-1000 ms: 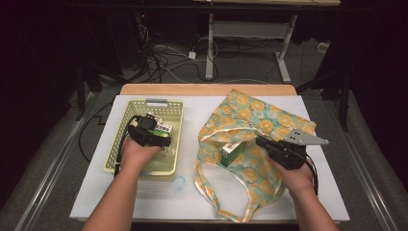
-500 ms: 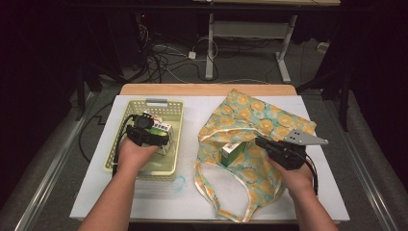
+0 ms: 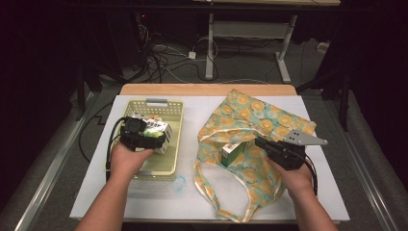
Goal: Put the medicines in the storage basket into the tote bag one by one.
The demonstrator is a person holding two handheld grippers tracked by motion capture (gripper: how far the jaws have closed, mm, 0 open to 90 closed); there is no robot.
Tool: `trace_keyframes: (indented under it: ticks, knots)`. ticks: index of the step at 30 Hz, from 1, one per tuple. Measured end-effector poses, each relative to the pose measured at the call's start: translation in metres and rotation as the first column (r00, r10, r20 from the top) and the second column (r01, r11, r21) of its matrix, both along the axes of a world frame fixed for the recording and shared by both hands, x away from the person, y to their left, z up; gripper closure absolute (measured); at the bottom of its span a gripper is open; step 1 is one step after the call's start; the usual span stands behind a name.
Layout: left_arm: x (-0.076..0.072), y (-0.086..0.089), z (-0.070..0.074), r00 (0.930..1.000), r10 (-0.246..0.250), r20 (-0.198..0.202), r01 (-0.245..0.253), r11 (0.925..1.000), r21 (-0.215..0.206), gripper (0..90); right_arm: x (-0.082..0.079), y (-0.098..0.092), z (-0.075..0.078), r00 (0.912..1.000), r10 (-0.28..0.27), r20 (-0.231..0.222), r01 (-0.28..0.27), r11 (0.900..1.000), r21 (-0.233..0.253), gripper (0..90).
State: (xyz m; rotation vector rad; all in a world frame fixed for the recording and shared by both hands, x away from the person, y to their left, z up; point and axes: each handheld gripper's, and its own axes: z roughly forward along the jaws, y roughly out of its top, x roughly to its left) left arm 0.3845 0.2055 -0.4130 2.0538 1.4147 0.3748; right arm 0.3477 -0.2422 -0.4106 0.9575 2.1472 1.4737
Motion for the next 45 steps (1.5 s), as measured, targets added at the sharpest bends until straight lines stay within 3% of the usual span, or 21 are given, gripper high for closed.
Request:
trace_keyframes:
  ticks: [9,13,18,22,26,29,34,45]
  knots:
    - [-0.018,0.009,0.003,0.9980,0.000,0.063,0.003,0.9992,-0.040,4.7,0.000,0.001,0.000,1.0000,0.001,-0.002,-0.001,1.000,-0.001,90.0]
    - [-0.027,0.010,0.006,0.9952,0.008,0.097,-0.004,0.9994,-0.035,4.7,0.000,0.002,-0.001,1.0000,0.004,-0.003,-0.004,1.000,-0.005,90.0]
    - [-0.041,0.012,0.007,0.9867,0.012,0.162,-0.006,0.9992,-0.040,4.8,0.000,0.003,-0.001,1.0000,0.006,-0.004,-0.006,1.000,-0.007,90.0]
    - [-0.052,0.014,0.005,0.9782,0.020,0.207,-0.006,0.9975,-0.070,4.8,-0.001,0.004,-0.001,1.0000,0.007,0.000,-0.007,1.000,-0.012,90.0]
    - [-0.057,0.014,-0.001,0.9763,0.019,0.216,0.000,0.9962,-0.088,4.8,-0.002,0.004,0.001,1.0000,0.008,0.004,-0.008,1.000,-0.014,90.0]
    - [-0.057,0.012,-0.004,0.9757,0.004,0.219,0.010,0.9980,-0.062,4.8,-0.002,0.004,0.001,0.9999,0.009,0.006,-0.009,1.000,-0.016,90.0]
    - [-0.060,0.012,-0.003,0.9709,0.006,0.240,0.011,0.9975,-0.070,4.8,-0.002,0.004,0.001,0.9999,0.006,0.010,-0.006,1.000,-0.021,90.0]
    - [-0.074,0.011,0.011,0.9585,0.014,0.285,0.026,0.9905,-0.135,4.8,-0.003,0.003,0.003,0.9998,0.007,0.017,-0.007,1.000,-0.020,90.0]
